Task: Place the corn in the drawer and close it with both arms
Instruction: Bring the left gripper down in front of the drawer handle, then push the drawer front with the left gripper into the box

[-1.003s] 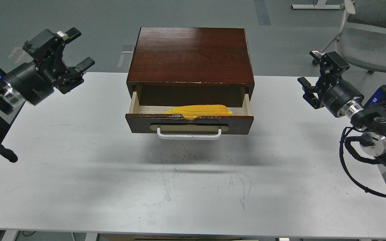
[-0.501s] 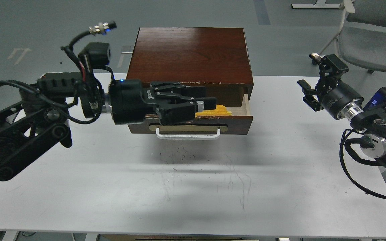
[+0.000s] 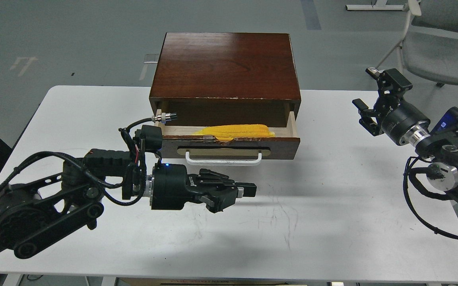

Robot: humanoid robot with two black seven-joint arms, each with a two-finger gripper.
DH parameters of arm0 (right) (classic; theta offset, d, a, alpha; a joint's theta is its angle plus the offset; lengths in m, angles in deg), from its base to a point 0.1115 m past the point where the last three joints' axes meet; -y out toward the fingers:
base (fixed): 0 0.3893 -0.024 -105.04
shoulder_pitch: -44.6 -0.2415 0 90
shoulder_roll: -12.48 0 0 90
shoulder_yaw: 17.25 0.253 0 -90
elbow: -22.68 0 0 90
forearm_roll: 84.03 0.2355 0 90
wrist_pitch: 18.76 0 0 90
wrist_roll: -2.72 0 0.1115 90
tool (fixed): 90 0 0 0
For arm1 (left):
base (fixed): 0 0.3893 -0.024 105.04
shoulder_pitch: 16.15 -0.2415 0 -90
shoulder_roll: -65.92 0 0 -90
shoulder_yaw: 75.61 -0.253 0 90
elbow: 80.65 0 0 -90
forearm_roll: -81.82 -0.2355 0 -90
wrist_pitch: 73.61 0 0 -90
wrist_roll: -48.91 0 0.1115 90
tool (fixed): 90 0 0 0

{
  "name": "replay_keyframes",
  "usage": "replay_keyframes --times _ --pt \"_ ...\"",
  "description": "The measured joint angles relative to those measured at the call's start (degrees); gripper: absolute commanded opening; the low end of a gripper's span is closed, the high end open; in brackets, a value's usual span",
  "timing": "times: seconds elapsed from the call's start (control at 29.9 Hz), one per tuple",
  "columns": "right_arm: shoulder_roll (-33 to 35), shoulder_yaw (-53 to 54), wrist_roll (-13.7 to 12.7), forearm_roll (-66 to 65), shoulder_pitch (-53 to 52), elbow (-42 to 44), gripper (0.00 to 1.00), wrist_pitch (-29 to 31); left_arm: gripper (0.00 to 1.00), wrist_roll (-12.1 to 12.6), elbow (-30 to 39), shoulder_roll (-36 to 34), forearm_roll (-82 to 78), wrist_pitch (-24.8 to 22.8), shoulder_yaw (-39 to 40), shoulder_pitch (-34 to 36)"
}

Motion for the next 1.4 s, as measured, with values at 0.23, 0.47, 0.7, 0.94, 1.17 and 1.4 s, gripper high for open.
replay_keyframes --times 0.23,0.47,0.7,0.94,1.17,1.4 --pt "0.0 0.0 0.0 0.0 0.0 0.0 0.96 0.0 0.00 5.4 -4.7 -0.3 9.6 0.3 0.5 -1.6" --pt "0.0 0.0 0.0 0.0 0.0 0.0 0.96 0.0 0.00 5.8 -8.3 -0.5 13.3 0.5 1.0 -1.6" --pt "0.0 -0.1 0.0 0.0 0.0 0.0 0.96 0.0 0.00 5.9 -9.6 -0.5 13.4 0.5 1.0 -1.7" --pt "0.1 -0.1 0.0 0.0 0.0 0.0 0.96 0.0 0.00 6.8 -11.0 -0.3 13.4 0.6 1.1 -1.7" --pt "0.0 -0.1 0.0 0.0 0.4 0.0 0.96 0.0 0.00 7.0 -11.9 -0.3 13.4 1.0 1.8 -1.6" --pt "0.0 -0.1 0.0 0.0 0.6 0.0 0.96 0.0 0.00 6.8 -13.1 0.1 13.5 1.3 2.0 -1.3"
